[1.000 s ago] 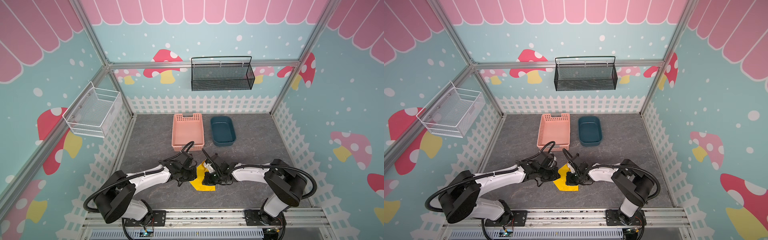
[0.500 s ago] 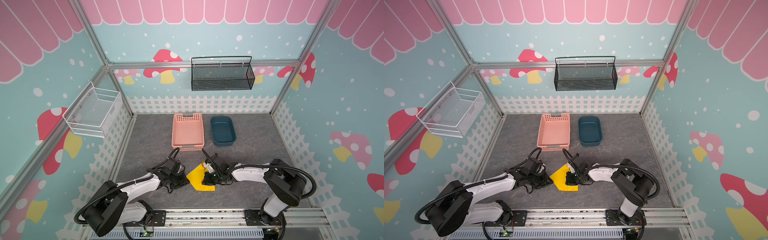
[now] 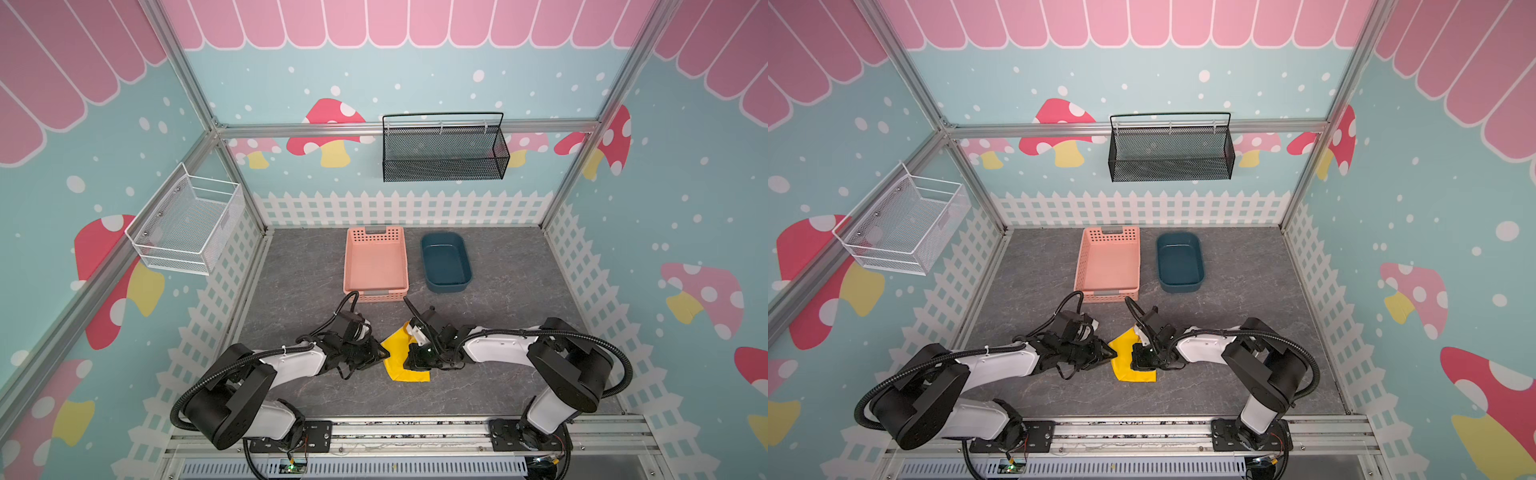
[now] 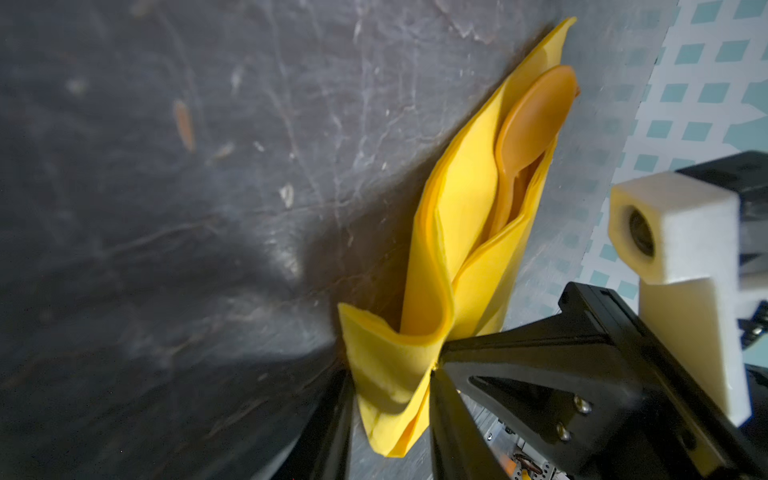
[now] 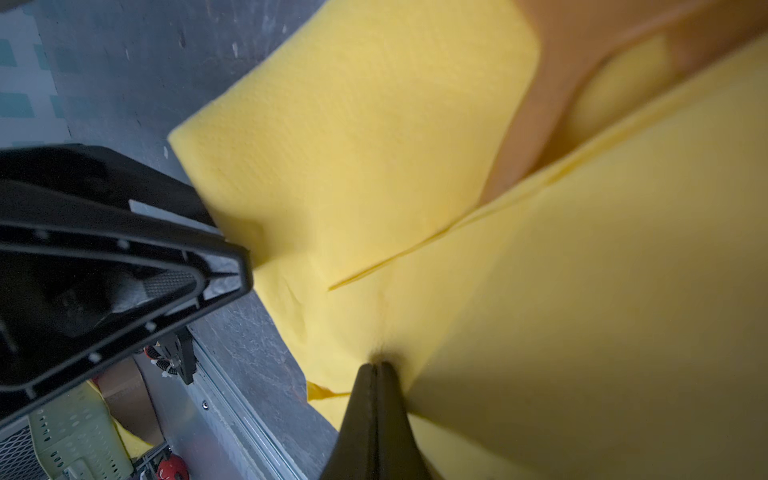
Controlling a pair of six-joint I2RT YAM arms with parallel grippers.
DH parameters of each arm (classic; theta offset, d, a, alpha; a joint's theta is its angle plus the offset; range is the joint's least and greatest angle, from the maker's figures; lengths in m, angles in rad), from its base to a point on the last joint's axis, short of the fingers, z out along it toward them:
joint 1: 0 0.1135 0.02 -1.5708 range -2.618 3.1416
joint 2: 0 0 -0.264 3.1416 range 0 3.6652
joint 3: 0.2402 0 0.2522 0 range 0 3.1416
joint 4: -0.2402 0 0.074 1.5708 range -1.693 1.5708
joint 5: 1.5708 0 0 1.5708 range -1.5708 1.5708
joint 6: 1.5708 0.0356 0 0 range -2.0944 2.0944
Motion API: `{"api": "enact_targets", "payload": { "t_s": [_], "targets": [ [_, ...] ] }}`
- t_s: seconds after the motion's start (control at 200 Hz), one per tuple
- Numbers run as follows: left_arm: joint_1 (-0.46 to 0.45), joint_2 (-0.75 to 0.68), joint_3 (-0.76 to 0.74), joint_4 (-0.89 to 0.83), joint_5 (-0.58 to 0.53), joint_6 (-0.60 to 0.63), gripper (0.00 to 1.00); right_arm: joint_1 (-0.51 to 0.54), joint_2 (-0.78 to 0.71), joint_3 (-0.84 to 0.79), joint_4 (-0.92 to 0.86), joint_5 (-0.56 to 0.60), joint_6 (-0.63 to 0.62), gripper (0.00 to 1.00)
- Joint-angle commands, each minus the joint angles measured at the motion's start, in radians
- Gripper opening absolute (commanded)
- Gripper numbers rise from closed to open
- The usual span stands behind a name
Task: Place the utensils on the paper napkin and roll it up
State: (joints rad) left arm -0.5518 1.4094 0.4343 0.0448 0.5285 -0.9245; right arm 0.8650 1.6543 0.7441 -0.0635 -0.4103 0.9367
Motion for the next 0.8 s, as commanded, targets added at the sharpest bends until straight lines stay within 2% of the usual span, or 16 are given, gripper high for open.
{"api": "enact_targets", "payload": {
  "t_s": [0.0, 0.255, 0.495, 0.655, 0.796],
  "targets": [
    [0.020, 0.022, 0.014, -0.020, -0.066, 0.033, 0.37, 0.005, 0.025, -0.009, -0.039, 0.037, 0.011, 0.00],
    [0.042, 0.041, 0.058, 0.011, -0.056, 0.087, 0.46, 0.005, 0.026, -0.008, -0.039, 0.035, 0.010, 0.00],
    [0.038, 0.055, 0.086, 0.065, 0.025, 0.115, 0.46, 0.005, 0.025, -0.008, -0.039, 0.033, 0.008, 0.00],
    [0.004, 0.023, 0.080, 0.068, 0.074, 0.117, 0.46, 0.005, 0.018, -0.009, -0.038, 0.036, 0.008, 0.00],
    [-0.034, -0.014, 0.053, 0.061, 0.052, 0.092, 0.46, 0.005, 0.014, -0.012, -0.038, 0.036, 0.008, 0.00]
  ]
}}
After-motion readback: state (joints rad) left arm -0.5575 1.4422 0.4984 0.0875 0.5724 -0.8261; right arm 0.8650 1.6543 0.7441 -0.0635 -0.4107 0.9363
